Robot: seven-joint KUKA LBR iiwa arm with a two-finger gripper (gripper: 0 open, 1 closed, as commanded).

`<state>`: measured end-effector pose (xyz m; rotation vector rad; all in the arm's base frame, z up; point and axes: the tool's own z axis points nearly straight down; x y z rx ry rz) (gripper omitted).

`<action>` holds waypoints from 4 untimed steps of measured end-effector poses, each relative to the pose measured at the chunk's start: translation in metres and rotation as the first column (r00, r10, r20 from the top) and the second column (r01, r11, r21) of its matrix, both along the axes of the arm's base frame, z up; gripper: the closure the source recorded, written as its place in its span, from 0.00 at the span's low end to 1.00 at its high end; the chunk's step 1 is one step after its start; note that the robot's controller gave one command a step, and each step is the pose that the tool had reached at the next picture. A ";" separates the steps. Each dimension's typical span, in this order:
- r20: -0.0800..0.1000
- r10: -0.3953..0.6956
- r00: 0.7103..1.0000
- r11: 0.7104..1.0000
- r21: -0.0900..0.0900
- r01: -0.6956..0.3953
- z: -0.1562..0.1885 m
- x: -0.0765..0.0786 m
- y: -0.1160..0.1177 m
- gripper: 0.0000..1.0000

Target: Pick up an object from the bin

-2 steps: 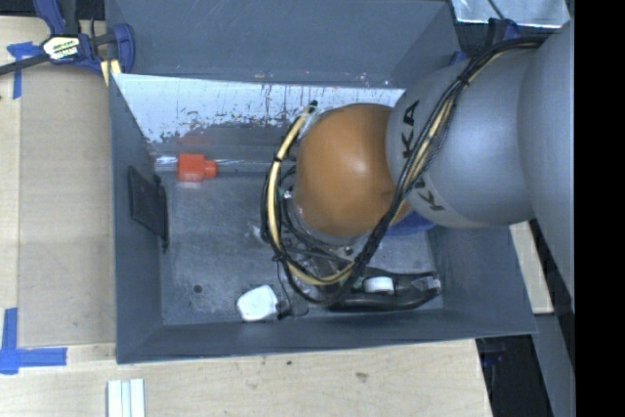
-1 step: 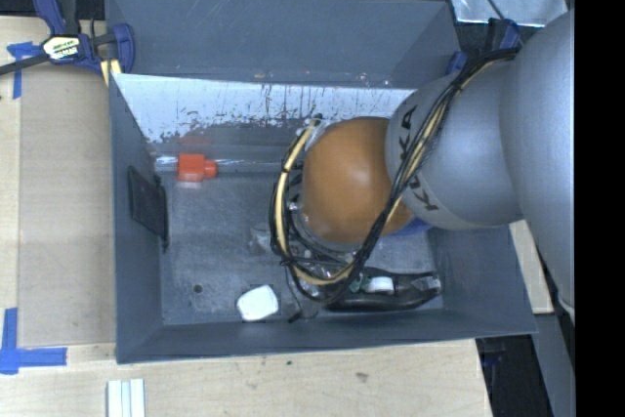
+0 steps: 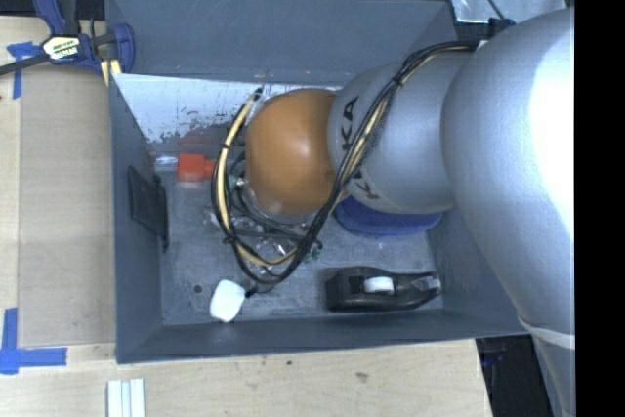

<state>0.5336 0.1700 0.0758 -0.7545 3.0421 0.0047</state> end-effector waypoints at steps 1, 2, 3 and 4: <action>-0.005 0.103 0.995 0.995 -0.007 -0.103 -0.001 -0.043 -0.076 0.00; 0.005 0.154 0.988 0.988 0.000 -0.154 -0.002 0.027 -0.011 0.00; 0.003 0.151 0.989 0.989 -0.009 -0.151 0.076 0.022 -0.115 0.00; -0.006 0.140 0.990 0.990 -0.001 -0.140 0.040 -0.045 -0.106 0.00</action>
Offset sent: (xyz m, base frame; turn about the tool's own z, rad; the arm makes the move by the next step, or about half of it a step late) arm -0.0432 -0.0720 -0.0007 -0.1093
